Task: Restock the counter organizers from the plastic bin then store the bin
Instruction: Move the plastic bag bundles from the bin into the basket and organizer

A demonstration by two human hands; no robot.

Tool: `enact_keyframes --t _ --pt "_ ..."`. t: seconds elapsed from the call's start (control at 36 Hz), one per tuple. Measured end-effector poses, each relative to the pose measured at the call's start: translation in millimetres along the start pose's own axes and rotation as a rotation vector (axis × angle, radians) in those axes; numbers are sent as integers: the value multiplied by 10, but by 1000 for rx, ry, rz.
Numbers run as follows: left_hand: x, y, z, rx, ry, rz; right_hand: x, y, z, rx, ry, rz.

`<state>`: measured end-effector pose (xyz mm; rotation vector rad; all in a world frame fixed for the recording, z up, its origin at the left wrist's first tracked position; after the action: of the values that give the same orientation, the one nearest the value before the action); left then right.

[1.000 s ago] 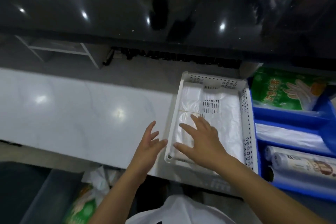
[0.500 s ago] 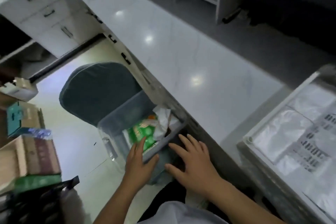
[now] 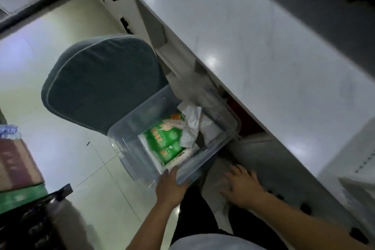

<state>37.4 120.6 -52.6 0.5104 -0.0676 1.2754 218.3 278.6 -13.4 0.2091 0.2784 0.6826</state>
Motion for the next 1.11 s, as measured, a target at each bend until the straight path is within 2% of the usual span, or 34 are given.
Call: enact_keyframes --t 0.14,0.25,0.36,0.47,0.58,0.72,0.78,0.97,1.06,1.11 --pt "163 385 -767 -17 -31 26 -161 223 -383 117 -30 -87" --pt "313 612 -1484 -99 -26 -3 -224 357 -710 189 -41 -60" --pt "370 693 -2054 -129 21 141 -226 355 -967 213 -48 -33" --pt "462 591 -2506 -108 -5 282 -260 283 -1092 175 -61 50" --pt "530 465 -2780 -85 39 206 -269 230 -1138 206 -52 88" --pt "515 382 -2955 5 90 248 -191 182 -1163 129 -55 116" --pt "517 378 -2962 -11 106 238 -176 186 -1149 90 -52 98" --pt "504 555 -2703 -84 8 214 -266 413 -1084 75 -18 -183" --pt "456 633 -2440 -122 -49 245 -303 637 -980 184 -11 -378" --pt "403 672 -2226 -125 -92 347 -311 767 -912 290 23 -574"
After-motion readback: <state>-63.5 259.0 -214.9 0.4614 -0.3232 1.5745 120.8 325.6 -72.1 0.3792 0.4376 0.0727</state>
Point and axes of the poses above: each hand's wrist, its own z-axis away from the middle knuckle, its own y-axis out of the back of the hand, x = y × z, the point moved 3 cm from there along -z, towards the middle knuckle, and after that the axes turned 15 degrees about -x, right-handed, at the moved point
